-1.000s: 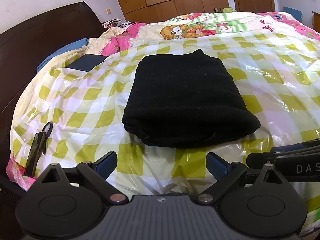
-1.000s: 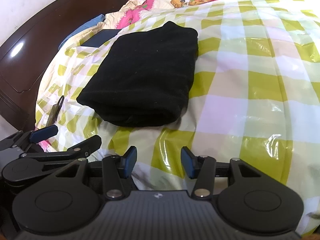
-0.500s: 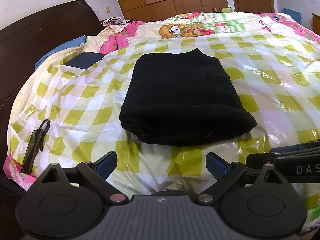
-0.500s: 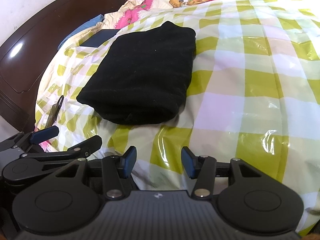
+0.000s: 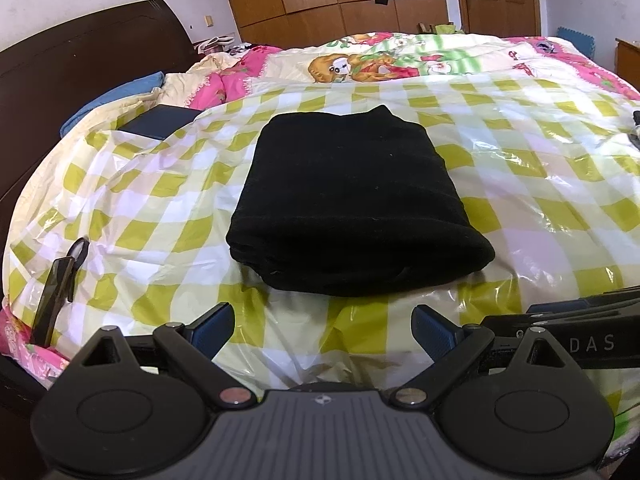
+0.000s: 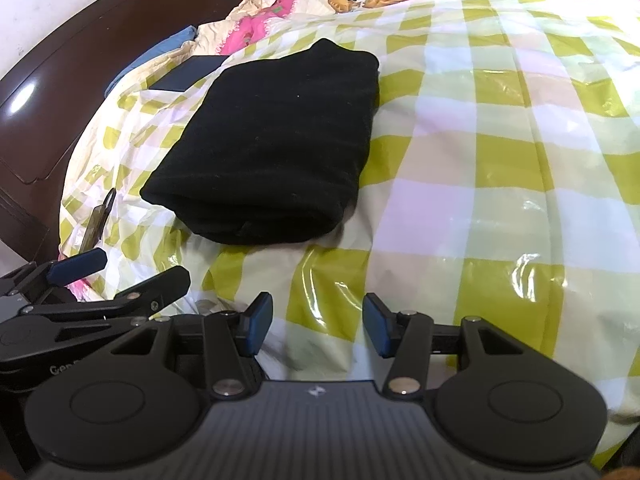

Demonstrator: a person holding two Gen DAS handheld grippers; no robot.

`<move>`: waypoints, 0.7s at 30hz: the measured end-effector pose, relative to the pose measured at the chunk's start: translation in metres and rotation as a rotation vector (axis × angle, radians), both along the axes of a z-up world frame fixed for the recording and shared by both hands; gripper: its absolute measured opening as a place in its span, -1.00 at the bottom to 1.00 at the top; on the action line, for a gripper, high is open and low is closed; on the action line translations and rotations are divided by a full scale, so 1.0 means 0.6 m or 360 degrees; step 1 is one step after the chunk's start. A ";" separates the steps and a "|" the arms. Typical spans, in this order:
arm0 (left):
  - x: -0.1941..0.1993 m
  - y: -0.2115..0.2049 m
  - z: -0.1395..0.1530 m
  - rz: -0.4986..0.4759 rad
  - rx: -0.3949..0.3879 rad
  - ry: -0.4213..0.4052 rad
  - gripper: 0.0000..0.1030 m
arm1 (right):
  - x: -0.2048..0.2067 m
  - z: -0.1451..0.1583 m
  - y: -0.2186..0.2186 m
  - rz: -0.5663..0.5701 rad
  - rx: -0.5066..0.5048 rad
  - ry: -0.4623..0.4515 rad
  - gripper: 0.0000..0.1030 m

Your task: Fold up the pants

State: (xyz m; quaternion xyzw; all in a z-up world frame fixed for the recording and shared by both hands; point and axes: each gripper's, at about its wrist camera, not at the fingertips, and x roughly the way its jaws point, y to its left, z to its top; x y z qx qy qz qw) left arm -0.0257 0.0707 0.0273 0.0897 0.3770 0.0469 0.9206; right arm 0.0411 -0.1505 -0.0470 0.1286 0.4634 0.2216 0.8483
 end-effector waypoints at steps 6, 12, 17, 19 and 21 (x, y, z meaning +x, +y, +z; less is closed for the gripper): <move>0.000 0.000 0.000 -0.0001 -0.0002 -0.0005 1.00 | 0.000 0.000 0.001 -0.0001 0.0001 0.0000 0.00; -0.002 -0.002 0.000 -0.0001 0.0010 -0.0015 1.00 | 0.000 0.000 0.000 -0.0001 0.0002 0.0000 0.00; -0.003 -0.002 0.000 0.0007 0.0018 -0.0019 1.00 | 0.000 0.000 0.001 0.0001 0.0004 0.0003 0.00; -0.003 -0.001 0.000 0.0008 0.0018 -0.0019 1.00 | 0.000 -0.001 0.001 0.0001 0.0004 0.0006 0.00; -0.003 -0.001 0.000 0.0010 0.0019 -0.0019 1.00 | 0.000 -0.001 0.001 0.0001 0.0005 0.0006 0.00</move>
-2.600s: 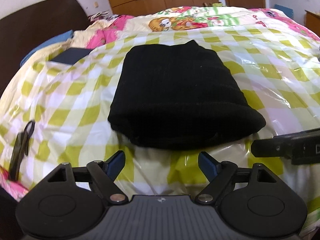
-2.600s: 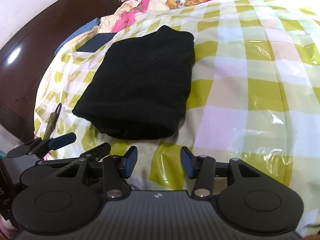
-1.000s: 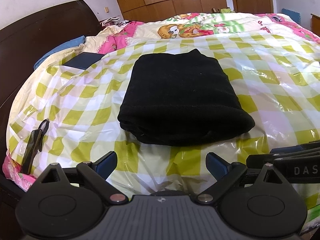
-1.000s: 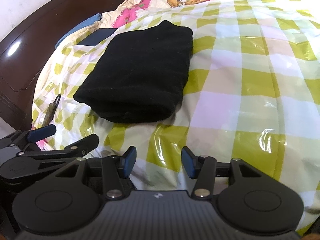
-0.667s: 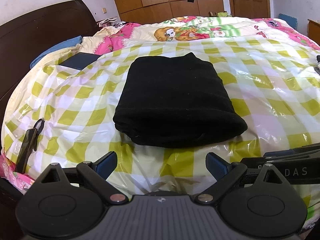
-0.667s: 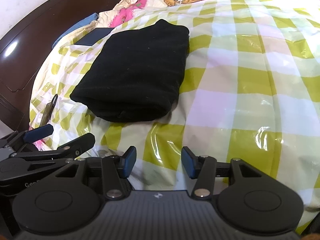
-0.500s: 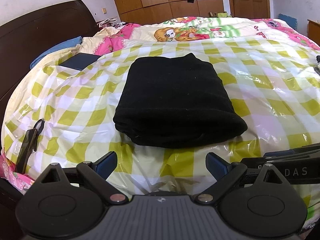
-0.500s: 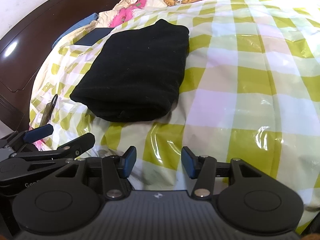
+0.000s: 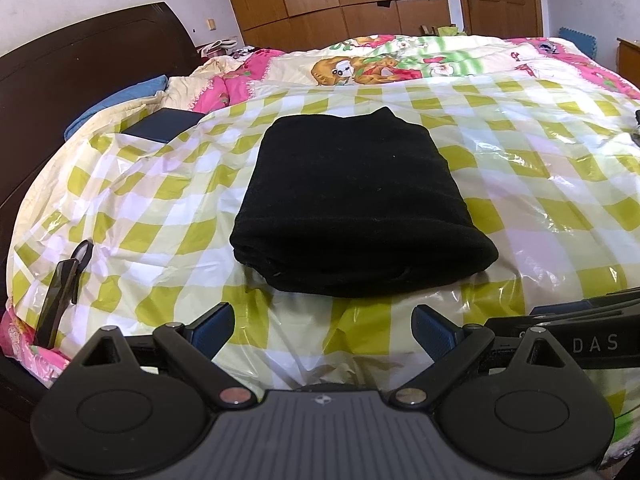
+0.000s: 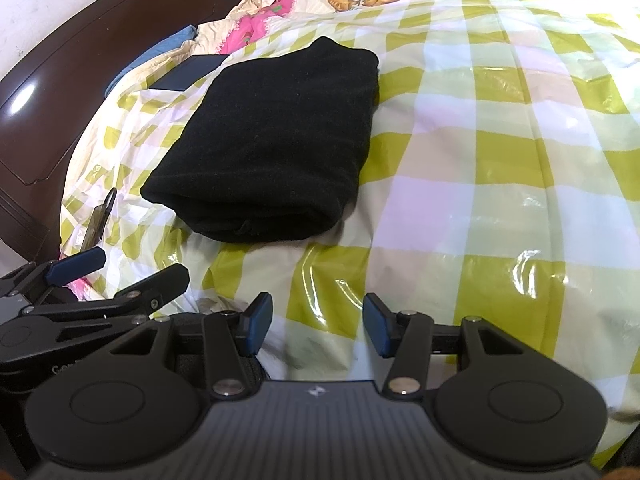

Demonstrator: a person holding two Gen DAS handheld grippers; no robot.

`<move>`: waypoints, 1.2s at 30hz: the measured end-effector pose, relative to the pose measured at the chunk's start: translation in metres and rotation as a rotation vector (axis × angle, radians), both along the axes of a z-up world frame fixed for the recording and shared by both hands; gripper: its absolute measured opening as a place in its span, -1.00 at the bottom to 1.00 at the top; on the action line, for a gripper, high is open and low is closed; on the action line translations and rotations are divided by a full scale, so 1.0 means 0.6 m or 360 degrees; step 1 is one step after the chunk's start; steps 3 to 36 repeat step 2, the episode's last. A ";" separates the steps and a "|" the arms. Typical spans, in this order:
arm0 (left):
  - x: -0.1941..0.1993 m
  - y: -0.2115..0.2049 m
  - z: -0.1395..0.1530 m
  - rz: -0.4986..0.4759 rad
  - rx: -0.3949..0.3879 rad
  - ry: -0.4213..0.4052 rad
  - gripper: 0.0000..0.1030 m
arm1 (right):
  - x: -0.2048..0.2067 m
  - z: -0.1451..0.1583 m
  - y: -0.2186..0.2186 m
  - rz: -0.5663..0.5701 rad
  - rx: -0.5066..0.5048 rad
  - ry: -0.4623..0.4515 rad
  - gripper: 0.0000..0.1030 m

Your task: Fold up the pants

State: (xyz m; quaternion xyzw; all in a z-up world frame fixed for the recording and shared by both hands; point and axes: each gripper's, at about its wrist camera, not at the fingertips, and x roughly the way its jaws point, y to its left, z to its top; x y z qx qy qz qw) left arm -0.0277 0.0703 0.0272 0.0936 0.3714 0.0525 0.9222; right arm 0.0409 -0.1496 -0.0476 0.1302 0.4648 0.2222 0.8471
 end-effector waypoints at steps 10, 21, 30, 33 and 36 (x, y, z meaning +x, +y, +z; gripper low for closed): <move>0.000 0.001 0.000 0.0006 -0.0001 0.0000 1.00 | 0.000 0.000 0.000 0.0000 0.0000 0.0000 0.02; 0.000 0.001 0.000 0.0006 -0.0001 0.0000 1.00 | 0.000 0.000 0.000 0.0000 0.0000 0.0000 0.02; 0.000 0.001 0.000 0.0006 -0.0001 0.0000 1.00 | 0.000 0.000 0.000 0.0000 0.0000 0.0000 0.02; 0.000 0.001 0.000 0.0006 -0.0001 0.0000 1.00 | 0.000 0.000 0.000 0.0000 0.0000 0.0000 0.02; 0.000 0.001 0.000 0.0006 -0.0001 0.0000 1.00 | 0.000 0.000 0.000 0.0000 0.0000 0.0000 0.02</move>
